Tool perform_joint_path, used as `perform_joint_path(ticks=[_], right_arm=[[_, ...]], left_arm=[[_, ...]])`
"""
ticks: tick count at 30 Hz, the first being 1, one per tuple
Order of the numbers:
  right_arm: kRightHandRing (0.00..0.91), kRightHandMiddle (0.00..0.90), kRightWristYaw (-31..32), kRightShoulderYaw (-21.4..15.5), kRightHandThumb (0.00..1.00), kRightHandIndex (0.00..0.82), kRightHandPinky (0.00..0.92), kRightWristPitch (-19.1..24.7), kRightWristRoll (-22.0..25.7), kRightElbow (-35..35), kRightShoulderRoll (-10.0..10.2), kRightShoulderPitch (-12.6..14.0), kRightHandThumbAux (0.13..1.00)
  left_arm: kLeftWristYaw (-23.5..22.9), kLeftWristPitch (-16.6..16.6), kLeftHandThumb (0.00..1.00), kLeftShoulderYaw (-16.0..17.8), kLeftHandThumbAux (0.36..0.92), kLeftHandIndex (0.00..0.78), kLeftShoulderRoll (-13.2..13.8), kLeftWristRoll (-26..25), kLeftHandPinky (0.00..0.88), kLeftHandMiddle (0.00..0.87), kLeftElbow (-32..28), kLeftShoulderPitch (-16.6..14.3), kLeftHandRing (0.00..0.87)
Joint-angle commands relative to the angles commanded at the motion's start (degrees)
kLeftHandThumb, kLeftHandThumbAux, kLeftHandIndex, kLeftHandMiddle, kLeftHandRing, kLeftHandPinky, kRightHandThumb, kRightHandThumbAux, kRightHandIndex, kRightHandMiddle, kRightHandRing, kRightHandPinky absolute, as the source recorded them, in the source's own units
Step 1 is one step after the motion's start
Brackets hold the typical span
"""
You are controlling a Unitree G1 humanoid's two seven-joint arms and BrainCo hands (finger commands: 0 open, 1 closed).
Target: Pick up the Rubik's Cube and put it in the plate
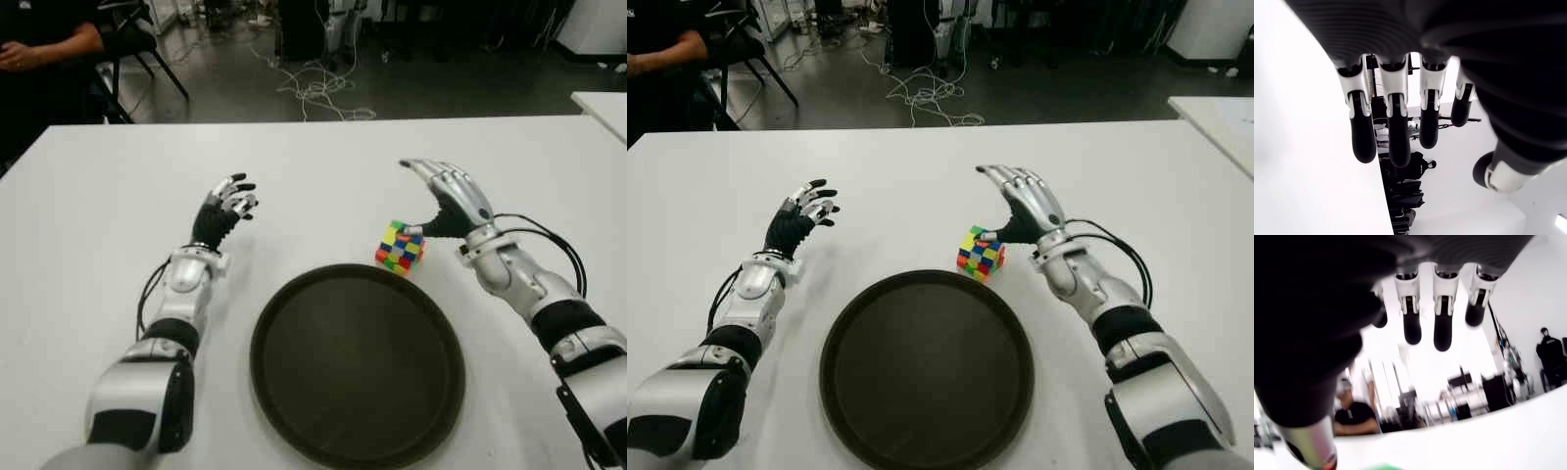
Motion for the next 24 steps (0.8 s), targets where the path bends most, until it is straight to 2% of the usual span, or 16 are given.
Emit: perform_joint_path(ticks=[3,5,10,24], right_arm=[[0.187,0.184,3.2,0.7,0.000,0.149,0.159,3.4,-0.7,-1.9,-0.3,0.3,0.796],[0.166,0.165,5.7,1.2,0.000,0.131,0.136,6.2,-1.1,-3.3,-0.4,0.5,0.785],[0.151,0.149,7.9,1.6,0.000,0.119,0.127,10.2,-1.4,-6.2,-0.5,1.3,0.782],[0.139,0.146,10.5,1.9,0.000,0.121,0.107,15.0,-1.3,-10.6,-0.8,2.8,0.791]], left_arm=[[0.1,0.0,0.180,0.0,0.629,0.178,0.0,0.0,0.393,0.243,0.0,0.0,0.308],[0.0,0.1,0.180,-0.1,0.631,0.179,0.0,0.0,0.392,0.240,0.0,0.0,0.306],[0.3,-0.1,0.176,-0.3,0.629,0.186,0.1,0.4,0.392,0.245,0.0,0.0,0.307],[0.1,0.2,0.188,0.0,0.638,0.179,0.0,0.2,0.401,0.250,0.0,0.0,0.313]])
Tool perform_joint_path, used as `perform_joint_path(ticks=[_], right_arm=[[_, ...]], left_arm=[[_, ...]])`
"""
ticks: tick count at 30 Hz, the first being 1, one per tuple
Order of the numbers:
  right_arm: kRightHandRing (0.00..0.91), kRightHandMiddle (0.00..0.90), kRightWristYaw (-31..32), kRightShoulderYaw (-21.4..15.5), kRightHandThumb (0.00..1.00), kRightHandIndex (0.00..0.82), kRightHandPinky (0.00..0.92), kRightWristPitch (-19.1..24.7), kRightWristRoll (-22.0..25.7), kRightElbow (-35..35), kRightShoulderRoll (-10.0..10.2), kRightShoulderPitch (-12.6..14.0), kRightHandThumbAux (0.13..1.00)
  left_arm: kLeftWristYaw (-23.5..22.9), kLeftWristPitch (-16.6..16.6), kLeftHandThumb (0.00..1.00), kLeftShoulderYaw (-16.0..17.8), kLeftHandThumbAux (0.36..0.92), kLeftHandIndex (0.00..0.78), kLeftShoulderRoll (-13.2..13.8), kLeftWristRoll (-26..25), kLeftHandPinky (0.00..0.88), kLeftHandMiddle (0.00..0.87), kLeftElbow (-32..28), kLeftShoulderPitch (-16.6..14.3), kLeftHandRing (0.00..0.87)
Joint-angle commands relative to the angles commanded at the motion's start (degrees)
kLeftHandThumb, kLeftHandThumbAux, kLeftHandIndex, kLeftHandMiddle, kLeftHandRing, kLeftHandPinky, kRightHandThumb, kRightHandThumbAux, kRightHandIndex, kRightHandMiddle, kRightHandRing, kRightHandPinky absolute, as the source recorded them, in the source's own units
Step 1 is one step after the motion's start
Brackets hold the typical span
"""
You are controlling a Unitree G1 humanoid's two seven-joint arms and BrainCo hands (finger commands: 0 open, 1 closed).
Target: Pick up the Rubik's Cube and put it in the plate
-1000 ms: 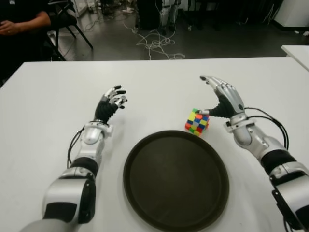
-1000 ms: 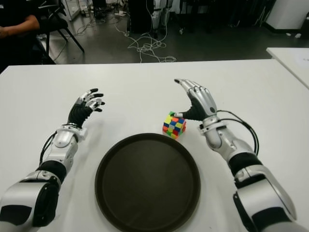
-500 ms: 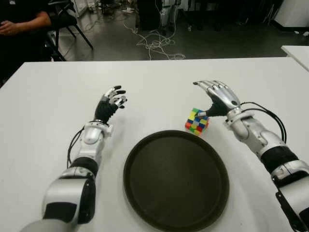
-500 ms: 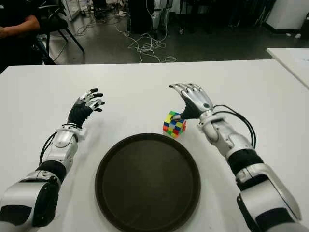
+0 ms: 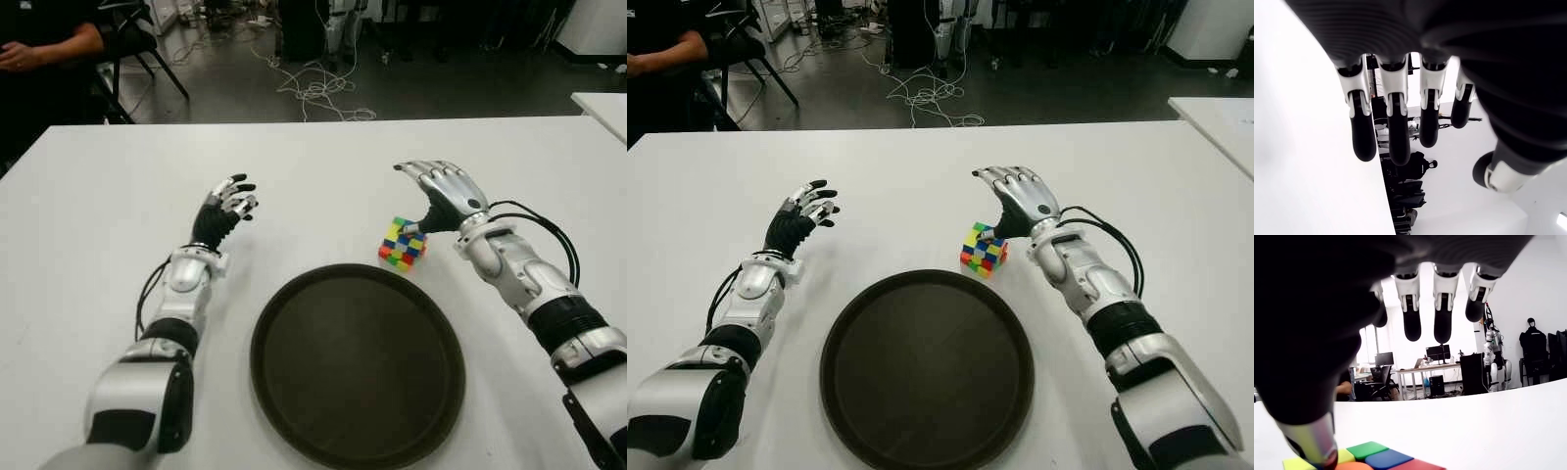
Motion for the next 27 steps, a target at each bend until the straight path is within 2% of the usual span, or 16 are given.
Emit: perform_joint_path(ticks=[14,23,27], right_arm=[[0.147,0.152,0.9,0.2,0.000,0.118,0.115,1.8,0.0,-0.7,0.1,0.0,0.790],[0.150,0.155,0.8,0.1,0.000,0.125,0.121,3.4,0.0,-0.6,0.4,-0.1,0.803],[0.153,0.160,-1.5,-0.9,0.000,0.125,0.121,2.4,0.5,-0.4,-0.4,0.0,0.805]], left_arm=[[-0.5,-0.6,0.179,0.3,0.625,0.171,-0.1,-0.3,0.396,0.235,-0.1,0.1,0.304],[-0.1,-0.2,0.174,0.1,0.640,0.181,-0.1,0.0,0.395,0.240,0.0,0.0,0.305],[0.0,-0.1,0.175,-0.1,0.639,0.182,-0.1,0.1,0.394,0.244,0.0,0.0,0.305]])
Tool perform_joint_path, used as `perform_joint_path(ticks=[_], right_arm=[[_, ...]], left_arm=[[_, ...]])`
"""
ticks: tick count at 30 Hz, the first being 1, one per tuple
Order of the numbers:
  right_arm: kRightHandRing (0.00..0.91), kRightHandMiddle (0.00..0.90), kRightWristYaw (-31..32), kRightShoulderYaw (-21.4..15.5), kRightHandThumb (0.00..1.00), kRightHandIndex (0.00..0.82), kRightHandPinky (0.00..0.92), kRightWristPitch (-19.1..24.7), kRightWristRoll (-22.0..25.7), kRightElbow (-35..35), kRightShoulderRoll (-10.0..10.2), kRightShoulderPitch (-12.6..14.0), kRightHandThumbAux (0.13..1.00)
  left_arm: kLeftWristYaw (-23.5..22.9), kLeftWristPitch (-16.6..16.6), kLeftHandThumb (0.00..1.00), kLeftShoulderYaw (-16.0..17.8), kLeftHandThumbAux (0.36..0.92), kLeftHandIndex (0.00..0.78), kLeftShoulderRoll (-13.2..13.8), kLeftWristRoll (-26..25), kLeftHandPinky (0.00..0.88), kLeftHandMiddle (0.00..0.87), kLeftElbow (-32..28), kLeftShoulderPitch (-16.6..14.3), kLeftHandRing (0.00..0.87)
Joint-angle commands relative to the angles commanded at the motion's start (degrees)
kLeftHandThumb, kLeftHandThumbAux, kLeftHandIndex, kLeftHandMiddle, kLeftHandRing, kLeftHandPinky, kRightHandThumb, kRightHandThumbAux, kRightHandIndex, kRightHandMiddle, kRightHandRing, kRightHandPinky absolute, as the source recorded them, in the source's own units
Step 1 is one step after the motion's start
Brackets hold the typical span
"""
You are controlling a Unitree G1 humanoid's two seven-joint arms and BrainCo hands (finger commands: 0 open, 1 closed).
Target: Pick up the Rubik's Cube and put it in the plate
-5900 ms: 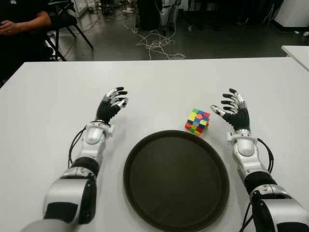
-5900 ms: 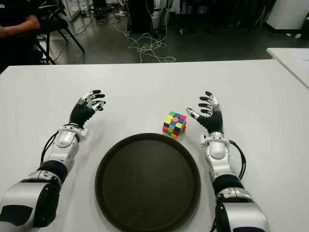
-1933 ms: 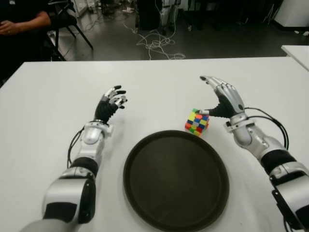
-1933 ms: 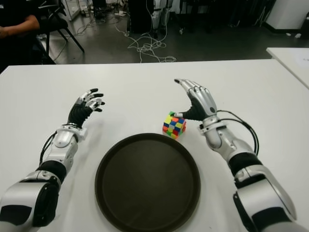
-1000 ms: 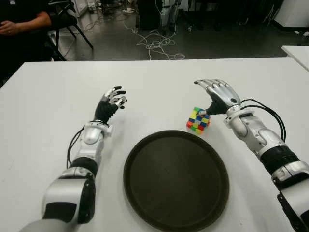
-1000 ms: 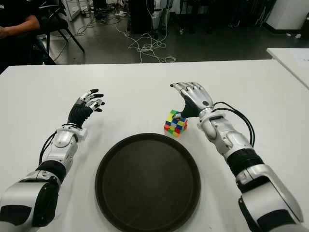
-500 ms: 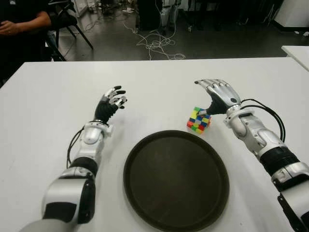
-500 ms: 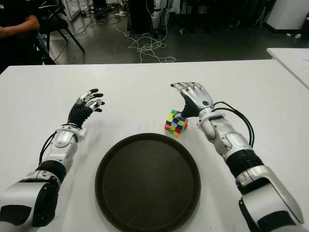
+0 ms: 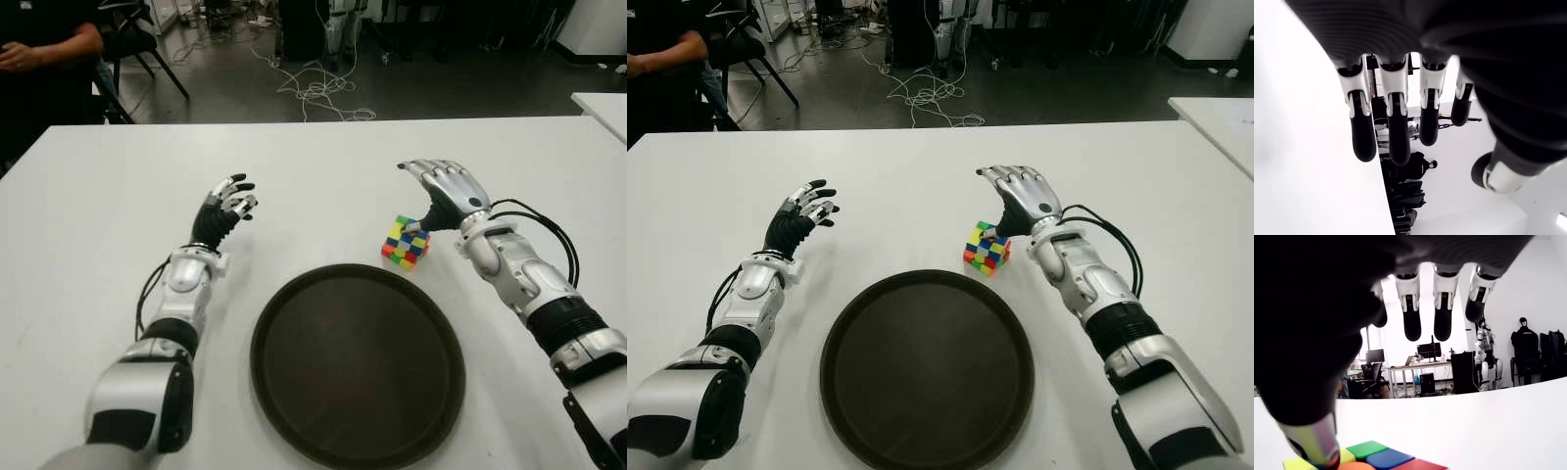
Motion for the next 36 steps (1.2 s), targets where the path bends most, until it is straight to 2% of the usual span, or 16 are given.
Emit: perform_joint_path(ticks=[3,4,6,10,12,15,19,23,27,36], right_arm=[[0.162,0.167,-4.6,-1.8,0.000,0.131,0.135,-3.6,1.6,0.9,-0.7,0.3,0.803],[0.165,0.170,-8.7,-3.2,0.000,0.133,0.140,-7.3,3.2,2.2,0.2,0.6,0.800],[0.174,0.177,-13.4,-4.8,0.000,0.140,0.163,-11.8,4.9,4.1,1.3,0.7,0.799],[0.203,0.205,-29.4,-10.0,0.000,0.165,0.219,-30.7,9.7,10.7,3.6,-0.5,0.824],[0.218,0.223,-34.3,-11.7,0.000,0.186,0.246,-36.4,10.6,11.4,4.1,-1.2,0.852],[0.239,0.253,-39.2,-13.1,0.000,0.220,0.272,-40.9,10.8,12.9,5.1,-2.1,0.899],[0.250,0.269,-43.4,-14.2,0.000,0.242,0.264,-43.0,10.7,16.0,6.4,-3.0,0.901],[0.258,0.285,-47.3,-14.5,0.000,0.257,0.240,-42.5,9.5,20.2,6.7,-4.1,0.884],[0.263,0.290,-50.9,-13.7,0.000,0.254,0.244,-41.1,7.5,22.1,6.5,-5.4,0.869],[0.273,0.289,-54.0,-12.0,0.000,0.254,0.258,-37.8,5.2,25.6,6.3,-7.1,0.828]], left_arm=[[-0.2,0.0,0.174,0.0,0.640,0.185,0.0,0.0,0.393,0.249,0.0,0.0,0.309],[-0.3,0.1,0.172,0.0,0.640,0.185,0.0,0.0,0.393,0.250,0.0,0.0,0.309],[-0.3,0.2,0.164,0.0,0.637,0.185,0.0,-0.1,0.393,0.249,0.0,-0.1,0.309],[-0.3,0.2,0.166,-0.1,0.642,0.185,0.1,0.0,0.395,0.250,0.1,-0.3,0.311],[-0.1,0.3,0.172,-0.2,0.644,0.185,0.1,0.2,0.396,0.252,0.1,-0.3,0.313],[0.1,0.5,0.184,-0.4,0.646,0.181,0.2,0.5,0.394,0.253,0.2,-0.4,0.313],[0.3,0.6,0.192,-0.6,0.644,0.177,0.3,0.8,0.393,0.252,0.3,-0.4,0.312],[0.5,0.6,0.184,-0.8,0.632,0.178,0.4,1.0,0.390,0.245,0.3,-0.5,0.307],[0.5,0.8,0.173,-0.9,0.628,0.176,0.5,1.2,0.387,0.236,0.4,-0.5,0.300],[0.0,1.0,0.189,-0.8,0.631,0.172,0.6,0.7,0.389,0.234,0.4,-0.5,0.298]])
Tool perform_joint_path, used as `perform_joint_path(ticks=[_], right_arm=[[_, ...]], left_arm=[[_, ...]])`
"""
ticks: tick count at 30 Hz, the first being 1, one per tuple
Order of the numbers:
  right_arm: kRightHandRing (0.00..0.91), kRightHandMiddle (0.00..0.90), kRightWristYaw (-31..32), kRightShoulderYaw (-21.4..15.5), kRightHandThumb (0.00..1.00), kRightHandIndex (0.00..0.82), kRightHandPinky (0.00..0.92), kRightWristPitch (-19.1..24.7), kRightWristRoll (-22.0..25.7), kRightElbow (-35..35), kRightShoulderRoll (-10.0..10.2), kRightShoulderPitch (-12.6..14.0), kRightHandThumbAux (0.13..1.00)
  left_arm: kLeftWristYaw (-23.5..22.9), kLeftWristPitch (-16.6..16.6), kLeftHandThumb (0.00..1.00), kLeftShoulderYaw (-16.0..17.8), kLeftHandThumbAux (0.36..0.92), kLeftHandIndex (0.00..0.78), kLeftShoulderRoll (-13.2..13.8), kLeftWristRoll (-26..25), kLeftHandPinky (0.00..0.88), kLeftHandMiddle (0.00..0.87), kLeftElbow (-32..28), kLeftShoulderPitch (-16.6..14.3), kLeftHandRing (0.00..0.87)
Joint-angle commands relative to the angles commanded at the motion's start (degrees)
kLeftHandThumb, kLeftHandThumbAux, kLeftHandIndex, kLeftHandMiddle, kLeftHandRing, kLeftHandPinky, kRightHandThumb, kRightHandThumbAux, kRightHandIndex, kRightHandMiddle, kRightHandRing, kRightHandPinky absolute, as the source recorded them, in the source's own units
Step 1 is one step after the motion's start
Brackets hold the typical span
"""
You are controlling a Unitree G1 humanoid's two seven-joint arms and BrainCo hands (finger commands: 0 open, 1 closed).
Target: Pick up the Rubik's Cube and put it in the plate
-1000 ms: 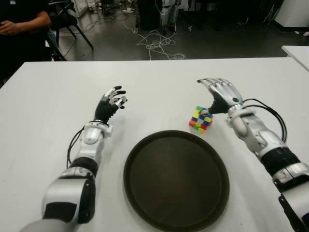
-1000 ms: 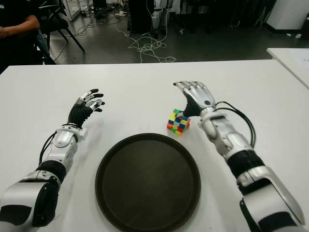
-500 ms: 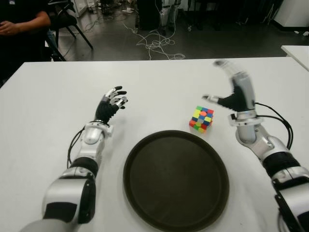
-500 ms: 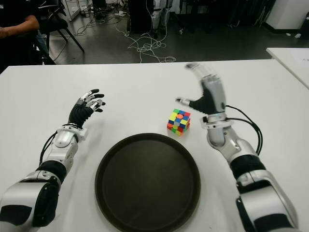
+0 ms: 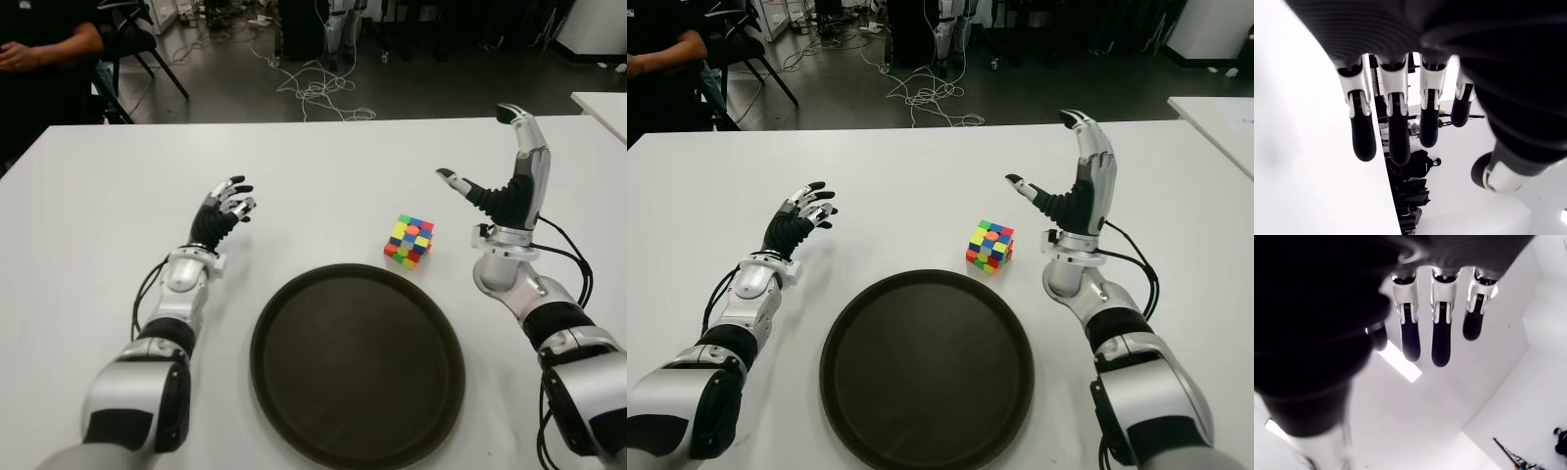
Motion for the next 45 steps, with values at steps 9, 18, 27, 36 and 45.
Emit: perform_joint_path(ticks=[9,18,27,36,45], right_arm=[[0.283,0.290,-3.2,1.1,0.000,0.255,0.300,4.3,-0.6,2.2,0.6,-0.7,0.862],[0.279,0.282,3.9,1.9,0.000,0.257,0.329,1.9,1.5,4.2,1.1,-1.0,0.869],[0.298,0.274,15.7,5.1,0.052,0.232,0.386,-6.3,1.2,4.6,-0.7,-0.8,0.892],[0.304,0.259,24.0,4.7,0.003,0.209,0.378,-6.2,2.6,4.8,-0.8,-0.6,0.851],[0.292,0.244,26.8,5.4,0.000,0.193,0.357,-4.6,1.9,4.5,-1.1,-0.6,0.814]], left_arm=[[0.4,0.0,0.185,0.3,0.629,0.170,-0.1,-0.2,0.397,0.229,0.2,0.1,0.299],[-0.2,-0.3,0.191,0.7,0.635,0.171,-0.2,-0.6,0.402,0.245,0.2,0.1,0.314],[0.0,0.0,0.176,0.6,0.623,0.170,-0.1,-0.4,0.392,0.239,0.2,0.1,0.307],[0.2,-0.3,0.179,0.6,0.637,0.169,-0.1,-0.3,0.399,0.231,0.3,0.0,0.301],[0.3,-0.1,0.184,0.4,0.643,0.169,0.1,0.0,0.400,0.233,0.4,-0.1,0.304]])
